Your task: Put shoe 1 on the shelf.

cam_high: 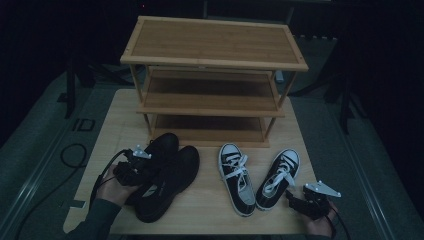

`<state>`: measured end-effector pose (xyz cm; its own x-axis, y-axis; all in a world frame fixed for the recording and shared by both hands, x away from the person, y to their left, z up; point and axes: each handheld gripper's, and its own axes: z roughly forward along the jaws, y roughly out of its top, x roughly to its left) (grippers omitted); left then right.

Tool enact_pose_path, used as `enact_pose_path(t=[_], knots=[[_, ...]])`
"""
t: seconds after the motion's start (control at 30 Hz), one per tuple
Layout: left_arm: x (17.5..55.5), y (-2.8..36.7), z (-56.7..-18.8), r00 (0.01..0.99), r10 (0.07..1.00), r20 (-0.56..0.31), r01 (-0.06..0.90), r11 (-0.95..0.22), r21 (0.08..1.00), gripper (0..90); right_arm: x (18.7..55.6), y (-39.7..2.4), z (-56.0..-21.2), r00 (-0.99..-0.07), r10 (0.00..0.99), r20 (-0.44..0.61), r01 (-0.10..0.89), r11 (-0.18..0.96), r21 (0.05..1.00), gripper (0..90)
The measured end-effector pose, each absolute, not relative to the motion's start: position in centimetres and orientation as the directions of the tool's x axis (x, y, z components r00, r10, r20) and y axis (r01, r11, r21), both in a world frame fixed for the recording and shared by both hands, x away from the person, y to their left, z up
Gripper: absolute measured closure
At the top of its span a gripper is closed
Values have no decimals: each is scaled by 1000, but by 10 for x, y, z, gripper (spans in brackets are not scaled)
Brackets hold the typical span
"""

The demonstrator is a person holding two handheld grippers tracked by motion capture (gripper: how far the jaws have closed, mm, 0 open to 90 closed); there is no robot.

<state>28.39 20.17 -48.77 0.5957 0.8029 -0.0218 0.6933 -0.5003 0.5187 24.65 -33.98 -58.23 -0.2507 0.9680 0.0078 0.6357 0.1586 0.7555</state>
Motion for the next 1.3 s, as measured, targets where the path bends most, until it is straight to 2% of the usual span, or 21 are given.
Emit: enact_pose_path(t=[0.43, 1.3], knots=[[282, 196, -484, 576, 817, 28, 676, -496, 545, 853, 246, -340, -582, -251, 968, 8, 636, 159, 756, 269], [297, 180, -480, 586, 809, 44, 659, -508, 554, 852, 246, -340, -582, -251, 968, 8, 635, 158, 756, 269]])
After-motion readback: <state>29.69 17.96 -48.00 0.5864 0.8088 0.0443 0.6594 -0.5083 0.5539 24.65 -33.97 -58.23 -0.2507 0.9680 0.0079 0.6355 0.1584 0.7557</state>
